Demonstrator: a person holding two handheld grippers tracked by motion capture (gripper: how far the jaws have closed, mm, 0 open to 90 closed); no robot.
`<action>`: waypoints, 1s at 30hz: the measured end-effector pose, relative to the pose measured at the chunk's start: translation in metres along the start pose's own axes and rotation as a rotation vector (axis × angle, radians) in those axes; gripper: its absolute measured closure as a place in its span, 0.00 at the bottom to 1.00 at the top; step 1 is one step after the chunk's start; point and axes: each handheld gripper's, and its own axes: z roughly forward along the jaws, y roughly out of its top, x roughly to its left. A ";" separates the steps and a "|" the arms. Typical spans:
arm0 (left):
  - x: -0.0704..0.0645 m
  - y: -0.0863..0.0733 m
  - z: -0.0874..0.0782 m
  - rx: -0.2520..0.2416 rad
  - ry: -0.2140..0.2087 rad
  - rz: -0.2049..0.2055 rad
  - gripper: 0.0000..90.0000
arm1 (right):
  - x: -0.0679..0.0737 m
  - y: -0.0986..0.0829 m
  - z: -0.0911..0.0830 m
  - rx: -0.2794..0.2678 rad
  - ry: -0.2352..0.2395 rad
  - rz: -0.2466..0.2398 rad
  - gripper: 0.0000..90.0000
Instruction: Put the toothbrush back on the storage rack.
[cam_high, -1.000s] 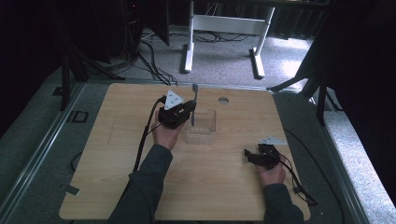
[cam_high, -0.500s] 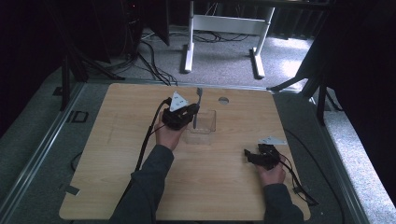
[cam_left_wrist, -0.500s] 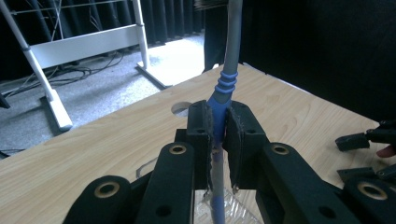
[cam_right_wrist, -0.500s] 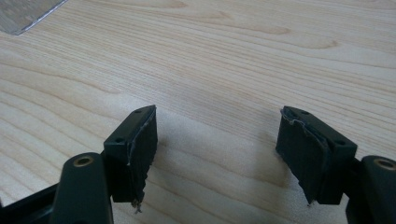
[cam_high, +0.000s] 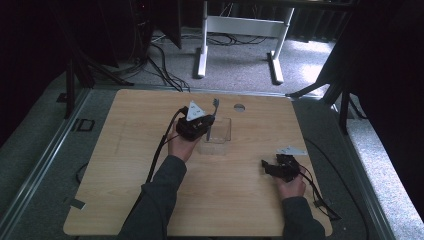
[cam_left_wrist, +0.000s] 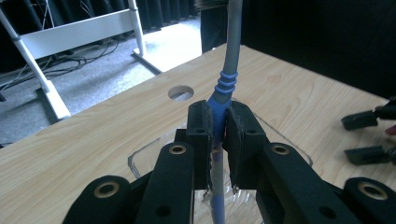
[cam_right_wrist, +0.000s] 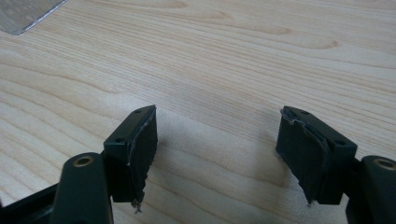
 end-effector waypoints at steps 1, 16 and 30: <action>0.000 0.000 0.001 0.005 0.001 0.005 0.89 | 0.000 0.000 0.000 0.000 0.000 0.000 0.32; -0.004 -0.010 0.013 0.102 -0.018 0.046 0.89 | 0.000 0.000 0.000 0.001 0.000 0.000 0.32; -0.009 -0.017 0.021 0.189 -0.010 0.085 0.89 | 0.000 0.000 0.000 0.001 0.000 0.001 0.32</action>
